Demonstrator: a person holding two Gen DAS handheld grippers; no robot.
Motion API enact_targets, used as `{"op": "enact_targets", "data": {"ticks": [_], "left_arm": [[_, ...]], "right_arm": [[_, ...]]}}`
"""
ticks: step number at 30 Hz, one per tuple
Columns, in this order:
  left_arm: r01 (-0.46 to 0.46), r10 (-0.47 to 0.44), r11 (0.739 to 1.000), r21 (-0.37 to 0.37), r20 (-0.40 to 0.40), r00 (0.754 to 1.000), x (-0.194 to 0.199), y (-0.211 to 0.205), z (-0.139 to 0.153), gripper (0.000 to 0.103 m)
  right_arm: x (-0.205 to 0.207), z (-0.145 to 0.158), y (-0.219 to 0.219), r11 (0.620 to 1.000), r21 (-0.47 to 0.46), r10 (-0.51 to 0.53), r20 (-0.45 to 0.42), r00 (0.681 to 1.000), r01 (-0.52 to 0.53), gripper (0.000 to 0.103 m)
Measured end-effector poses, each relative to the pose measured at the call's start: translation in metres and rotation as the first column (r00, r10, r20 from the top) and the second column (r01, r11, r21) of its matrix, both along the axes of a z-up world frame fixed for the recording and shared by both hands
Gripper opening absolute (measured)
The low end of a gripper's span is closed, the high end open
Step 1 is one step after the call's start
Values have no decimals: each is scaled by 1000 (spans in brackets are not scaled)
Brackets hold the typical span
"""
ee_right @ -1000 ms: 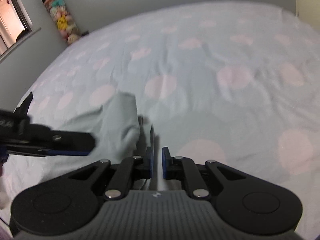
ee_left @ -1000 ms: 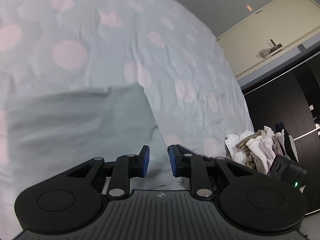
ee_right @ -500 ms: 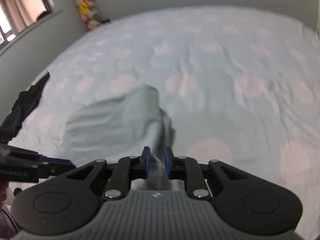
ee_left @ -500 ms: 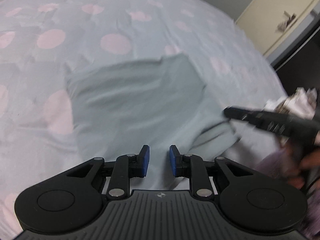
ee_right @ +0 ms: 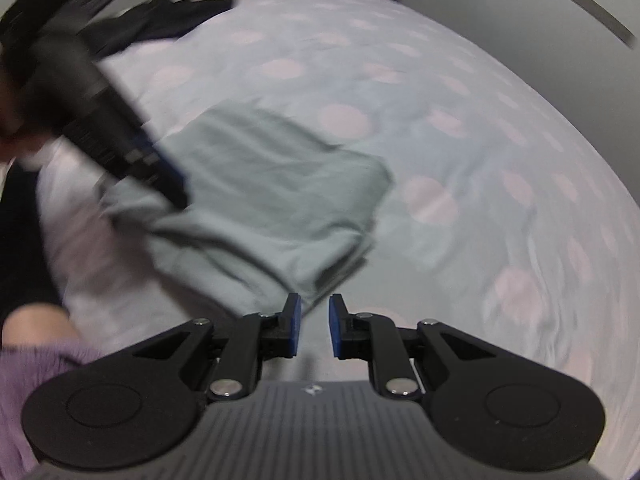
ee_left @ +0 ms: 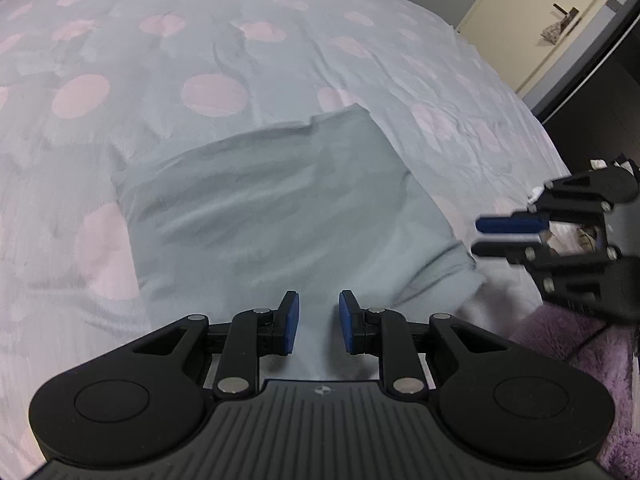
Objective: Fold clothes
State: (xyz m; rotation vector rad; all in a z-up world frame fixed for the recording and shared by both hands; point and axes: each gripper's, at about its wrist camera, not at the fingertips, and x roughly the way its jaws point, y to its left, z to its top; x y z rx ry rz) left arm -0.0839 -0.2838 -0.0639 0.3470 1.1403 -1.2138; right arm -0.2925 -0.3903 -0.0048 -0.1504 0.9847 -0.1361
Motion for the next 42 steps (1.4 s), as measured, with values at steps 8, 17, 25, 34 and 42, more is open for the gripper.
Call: {"op": "enact_targets", "data": {"ticks": [8, 17, 25, 34, 42], "left_arm": [[1, -1, 1000, -6, -24, 1000, 7, -1, -3, 19], [-41, 41, 999, 4, -13, 999, 14, 23, -4, 19], [-88, 88, 995, 44, -6, 996, 32, 28, -17, 0], [-52, 51, 999, 6, 66, 996, 16, 41, 6, 21], [177, -168, 984, -9, 274, 947, -48, 38, 27, 43]], "right_arm": [[16, -11, 29, 992, -16, 127, -11, 992, -127, 18], [31, -33, 62, 958, -166, 225, -79, 971, -236, 18], [5, -17, 67, 931, -215, 288, -65, 955, -295, 2], [0, -27, 71, 939, -200, 267, -88, 960, -279, 3], [-1, -15, 89, 941, -236, 249, -4, 969, -243, 9]]}}
